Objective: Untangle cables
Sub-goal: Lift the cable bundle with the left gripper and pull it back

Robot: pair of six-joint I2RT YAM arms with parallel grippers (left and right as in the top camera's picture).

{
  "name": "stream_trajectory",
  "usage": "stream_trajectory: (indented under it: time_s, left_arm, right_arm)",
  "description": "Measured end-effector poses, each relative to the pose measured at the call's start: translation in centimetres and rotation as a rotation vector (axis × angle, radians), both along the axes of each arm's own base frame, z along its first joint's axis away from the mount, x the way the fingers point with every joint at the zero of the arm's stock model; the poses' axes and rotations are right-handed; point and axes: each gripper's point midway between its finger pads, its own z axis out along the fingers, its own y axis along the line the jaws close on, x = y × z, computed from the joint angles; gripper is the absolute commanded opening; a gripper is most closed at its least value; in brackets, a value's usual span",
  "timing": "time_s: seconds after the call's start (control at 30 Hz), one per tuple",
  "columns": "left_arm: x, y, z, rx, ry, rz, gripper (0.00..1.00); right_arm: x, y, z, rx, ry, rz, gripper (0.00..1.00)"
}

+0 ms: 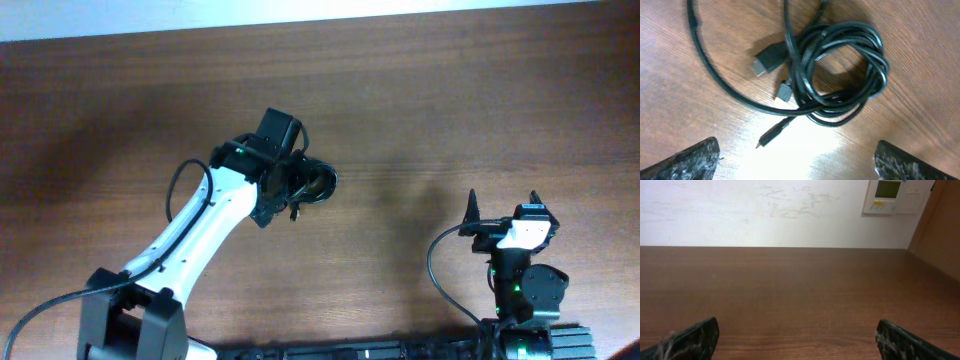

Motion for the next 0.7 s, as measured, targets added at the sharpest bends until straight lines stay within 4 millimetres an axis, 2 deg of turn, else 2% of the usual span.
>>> stream_trajectory:
  time_s: [0.03, 0.1, 0.13, 0.17, 0.23, 0.27, 0.33, 0.37, 0.47, 0.53, 0.6, 0.7]
  left_arm:
    - [0.8, -0.5, 0.1, -0.005, -0.053, -0.089, 1.0]
    - [4.2, -2.2, 1.7, 0.058, -0.304, -0.532, 0.96]
    - [4.5, -2.3, 1.9, 0.169, -0.391, -0.884, 0.84]
    - [4.9, -2.6, 2.1, 0.237, -0.457, -1.083, 0.72]
    - [6.5, -3.3, 2.7, 0.369, -0.594, -1.392, 0.74]
    - [6.7, -3.5, 2.2, 0.403, -0.606, -1.48, 0.73]
    - [7.3, -3.7, 0.3, 0.426, -0.593, -1.571, 0.68]
    - [7.3, -3.7, -1.7, 0.42, -0.553, -1.615, 0.67]
    - [7.3, -3.7, -5.5, 0.4, -0.482, -1.664, 0.56]
    - [8.1, -4.0, -6.6, 0.406, -0.495, -1.663, 0.42]
    - [9.0, -4.4, -6.2, 0.418, -0.535, -1.631, 0.51]
    - [9.3, -3.8, -7.6, 0.42, -0.503, -1.615, 0.52]
  right_arm:
    - [0.0, 0.0, 0.0, 0.0, 0.0, 0.0, 0.99]
    - [0.0, 0.0, 0.0, 0.0, 0.0, 0.0, 0.99]
    - [0.0, 0.0, 0.0, 0.0, 0.0, 0.0, 0.99]
    - [0.0, 0.0, 0.0, 0.0, 0.0, 0.0, 0.99]
    - [0.0, 0.0, 0.0, 0.0, 0.0, 0.0, 0.99]
    - [0.0, 0.0, 0.0, 0.0, 0.0, 0.0, 0.99]
    - [0.0, 0.0, 0.0, 0.001, 0.0, 0.0, 0.99]
    - [0.0, 0.0, 0.0, 0.0, 0.0, 0.0, 0.99]
    - [0.0, 0.0, 0.0, 0.0, 0.0, 0.0, 0.99]
    - [0.0, 0.0, 0.0, 0.0, 0.0, 0.0, 0.99]
    - [0.0, 0.0, 0.0, 0.0, 0.0, 0.0, 0.99]
    - [0.0, 0.0, 0.0, 0.0, 0.0, 0.0, 0.99]
